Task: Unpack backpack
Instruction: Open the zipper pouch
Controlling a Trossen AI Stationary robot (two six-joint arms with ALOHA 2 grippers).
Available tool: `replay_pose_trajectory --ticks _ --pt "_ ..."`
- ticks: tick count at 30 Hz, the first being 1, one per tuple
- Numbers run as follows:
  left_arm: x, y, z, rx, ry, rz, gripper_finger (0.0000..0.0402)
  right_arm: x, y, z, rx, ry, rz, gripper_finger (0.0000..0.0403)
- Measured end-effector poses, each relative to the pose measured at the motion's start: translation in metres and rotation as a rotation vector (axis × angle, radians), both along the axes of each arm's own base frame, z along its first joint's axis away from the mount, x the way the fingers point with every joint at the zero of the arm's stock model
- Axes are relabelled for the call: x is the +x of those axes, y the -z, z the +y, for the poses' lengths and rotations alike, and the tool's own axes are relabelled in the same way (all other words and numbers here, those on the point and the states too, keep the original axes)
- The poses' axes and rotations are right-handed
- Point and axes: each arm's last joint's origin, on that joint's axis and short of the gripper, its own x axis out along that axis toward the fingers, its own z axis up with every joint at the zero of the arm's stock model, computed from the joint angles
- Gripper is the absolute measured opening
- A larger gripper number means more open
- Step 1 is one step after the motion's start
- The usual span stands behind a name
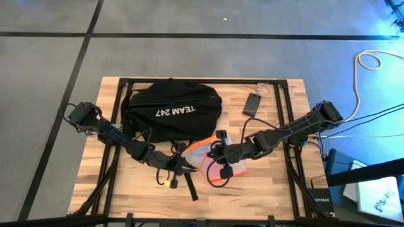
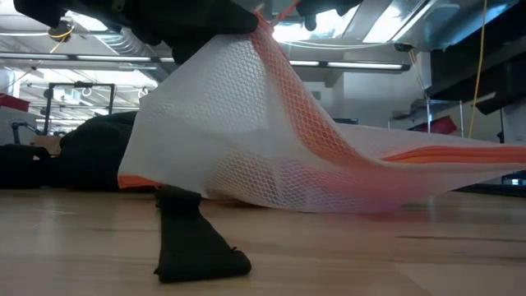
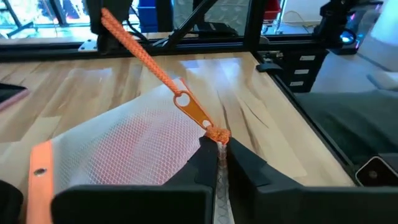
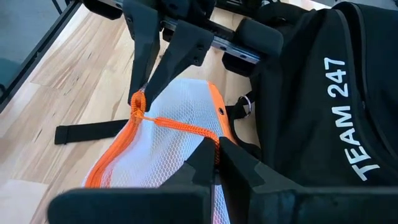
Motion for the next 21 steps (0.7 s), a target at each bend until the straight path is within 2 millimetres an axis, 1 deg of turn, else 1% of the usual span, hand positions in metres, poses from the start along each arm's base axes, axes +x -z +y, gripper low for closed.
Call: replay_pose_trajectory --ticks 3,6,9,13,17,21 --pt "0.000 0.000 0.001 0.028 -0.029 -0.005 0.0002 0.000 0.000 0.001 0.022 -0.025 0.000 0.0000" --pt "-0.002 -0.003 0.001 0.109 -0.079 -0.020 0.0001 -0.001 -0.001 0.006 0.035 -0.050 -0.004 0.0000" --pt "-0.008 -0.012 0.000 0.214 -0.154 -0.058 0.0001 -0.005 -0.001 0.014 0.036 -0.070 -0.002 0.0000" --pt "-0.020 -0.030 -0.005 0.370 -0.248 -0.112 0.0000 -0.010 0.000 0.025 0.058 -0.084 0.009 0.0000" --pt "-0.032 -0.047 -0.008 0.433 -0.274 -0.149 0.0000 -0.014 0.000 0.033 0.065 -0.087 0.011 0.0000" --pt "-0.042 -0.053 -0.009 0.486 -0.335 -0.136 0.0000 -0.017 0.000 0.036 0.053 -0.060 0.012 0.0000"
